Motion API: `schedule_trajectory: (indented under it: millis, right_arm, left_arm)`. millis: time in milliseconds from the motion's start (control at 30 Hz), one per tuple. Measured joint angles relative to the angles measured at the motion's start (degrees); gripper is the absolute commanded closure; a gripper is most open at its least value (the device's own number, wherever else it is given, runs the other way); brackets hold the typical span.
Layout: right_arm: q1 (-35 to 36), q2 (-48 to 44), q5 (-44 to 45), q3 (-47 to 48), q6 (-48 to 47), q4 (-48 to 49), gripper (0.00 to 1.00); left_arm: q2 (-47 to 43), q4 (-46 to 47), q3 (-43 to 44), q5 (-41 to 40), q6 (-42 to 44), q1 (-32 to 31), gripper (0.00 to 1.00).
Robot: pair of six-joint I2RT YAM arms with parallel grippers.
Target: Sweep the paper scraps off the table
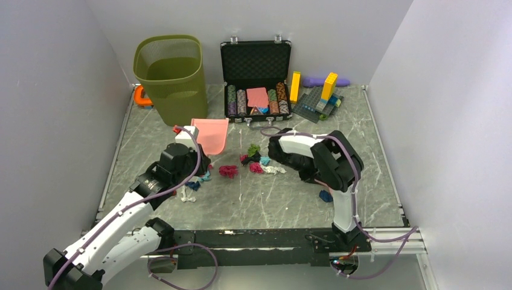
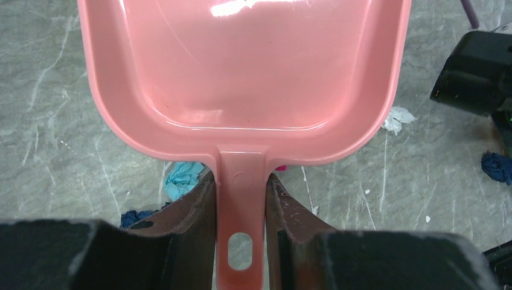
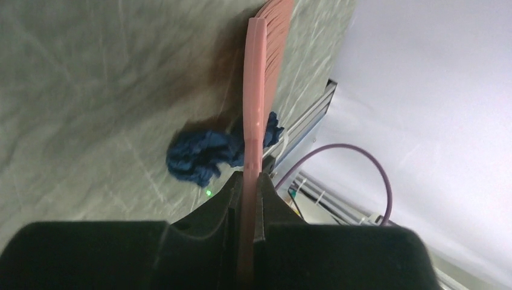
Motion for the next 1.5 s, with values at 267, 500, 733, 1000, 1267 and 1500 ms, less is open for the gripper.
schedule_trajectory:
  millis: [267, 500, 733, 1000, 1267, 1500]
  right_arm:
    - [5.6, -8.6, -11.8, 2.0, 0.0, 0.8, 1.00]
    - [2.8, -22.0, -23.1, 9.7, -0.7, 12.7, 1.00]
    - [2.5, -27.3, -19.3, 18.5, 3.1, 11.1, 1.00]
    - [2.9, -32.2, -11.3, 9.3, 15.1, 3.1, 1.00]
    - [-2.2, -45.9, -7.1, 1.3, 20.4, 0.6, 1.00]
    - [-9.7, -52.9, -7.8, -4.1, 17.4, 0.2, 1.00]
  left_arm:
    - [1.7, 0.2, 0.0, 2.3, 0.0, 0.0, 1.00]
    - [2.0, 0.2, 0.0, 2.6, 0.0, 0.0, 1.00]
    - [2.0, 0.2, 0.0, 3.2, 0.0, 0.0, 1.00]
    - [3.5, 0.2, 0.0, 5.8, 0.0, -0.1, 1.00]
    - [4.0, 0.2, 0.0, 6.9, 0.0, -1.1, 1.00]
    - [5.5, 0.2, 0.0, 6.9, 0.0, -2.3, 1.00]
